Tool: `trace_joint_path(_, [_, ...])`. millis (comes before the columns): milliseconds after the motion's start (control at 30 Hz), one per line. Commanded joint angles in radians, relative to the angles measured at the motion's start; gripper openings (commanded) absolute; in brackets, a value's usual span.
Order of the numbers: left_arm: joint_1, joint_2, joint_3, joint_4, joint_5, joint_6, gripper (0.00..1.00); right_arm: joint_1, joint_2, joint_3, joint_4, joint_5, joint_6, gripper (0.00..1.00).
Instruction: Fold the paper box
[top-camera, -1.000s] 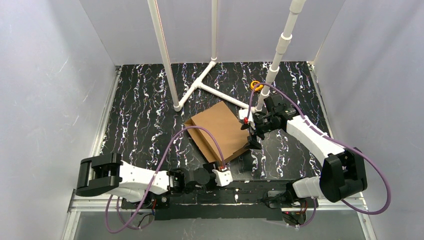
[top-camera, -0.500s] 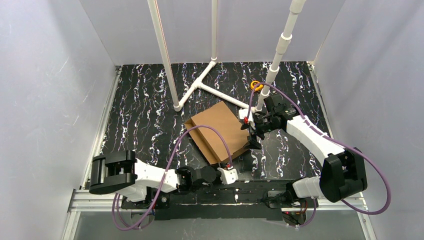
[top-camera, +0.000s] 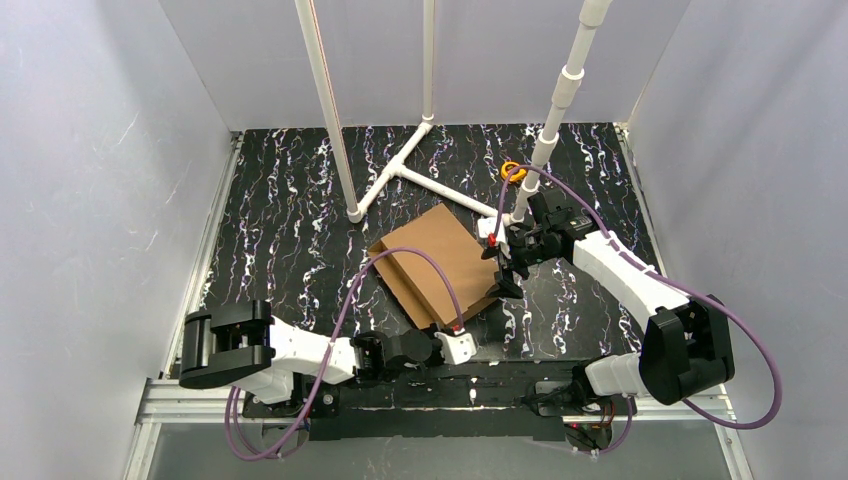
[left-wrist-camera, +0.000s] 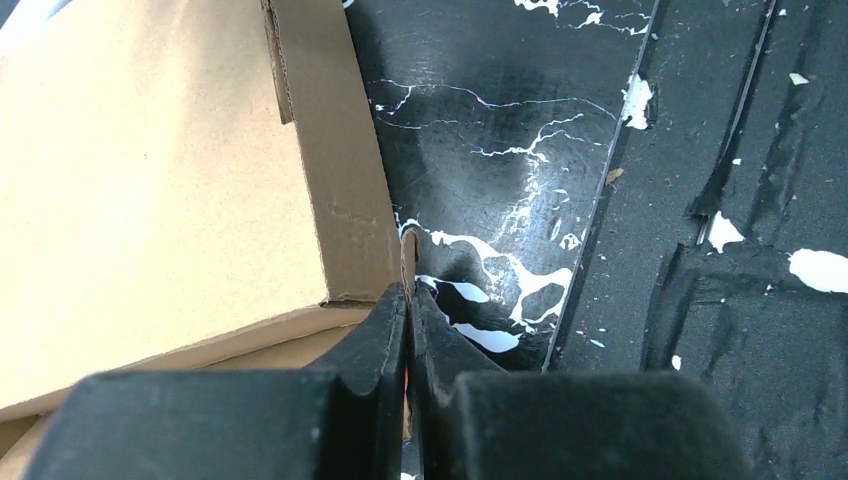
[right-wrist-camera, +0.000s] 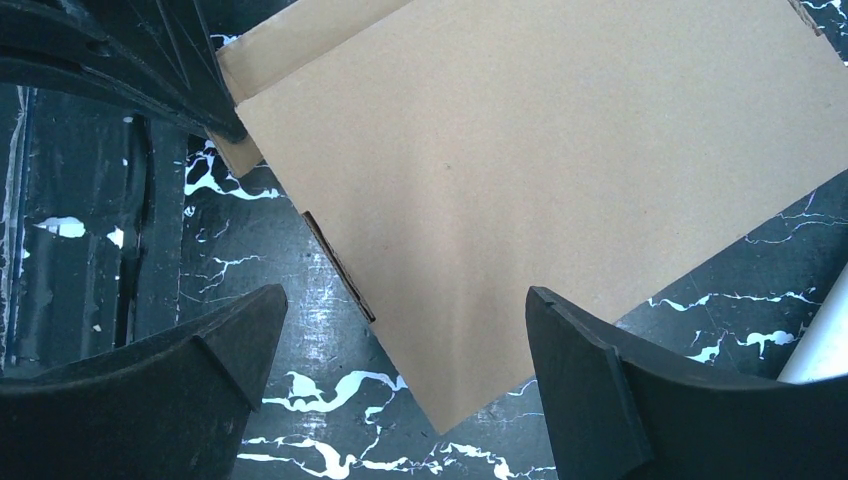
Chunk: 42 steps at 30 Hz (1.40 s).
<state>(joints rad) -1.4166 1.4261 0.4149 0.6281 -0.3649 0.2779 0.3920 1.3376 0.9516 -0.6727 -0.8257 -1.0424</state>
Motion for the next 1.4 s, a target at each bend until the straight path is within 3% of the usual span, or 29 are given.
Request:
trace_joint_path(0, [0.005,-0.033,-0.01,0.008,-0.003,-0.034,0.0,-0.006,0.006,-0.002,0.026,-0.022,0.019,0.98])
trace_joint_path(333, [0.008,-0.099,-0.067,0.009,-0.003,-0.072,0.0,-0.004,0.02,-0.021,0.134,-0.013,0.173,0.98])
trace_joint_path(400, [0.009,-0.105,-0.075,0.009,-0.002,-0.072,0.0,-0.003,0.023,-0.012,0.06,-0.037,0.084,0.98])
trace_joint_path(500, [0.009,-0.115,-0.084,0.009,0.004,-0.072,0.0,-0.002,0.021,-0.021,-0.127,-0.071,-0.245,0.98])
trace_joint_path(633, [0.011,-0.133,-0.097,0.009,0.011,-0.067,0.0,0.015,-0.015,-0.108,-0.151,-0.095,-0.437,0.98])
trace_joint_path(733, [0.013,-0.149,-0.111,0.01,0.013,-0.07,0.0,0.063,-0.034,-0.153,-0.033,-0.039,-0.392,0.96])
trace_joint_path(867, [0.017,-0.169,-0.123,0.01,0.022,-0.078,0.0,0.088,-0.03,-0.18,0.099,0.068,-0.334,0.81])
trace_joint_path(967, [0.019,-0.169,-0.125,0.01,0.027,-0.081,0.0,0.089,-0.04,-0.177,0.118,0.085,-0.309,0.69])
trace_joint_path(1133, [0.022,-0.163,-0.127,0.014,0.037,-0.087,0.0,0.09,-0.05,-0.174,0.122,0.106,-0.297,0.59])
trace_joint_path(1267, [0.027,-0.184,-0.146,0.022,0.046,-0.102,0.0,0.086,-0.054,-0.167,0.117,0.12,-0.28,0.56])
trace_joint_path(1367, [0.028,-0.194,-0.155,0.022,0.046,-0.105,0.0,0.066,-0.062,-0.104,0.081,0.108,-0.176,0.68])
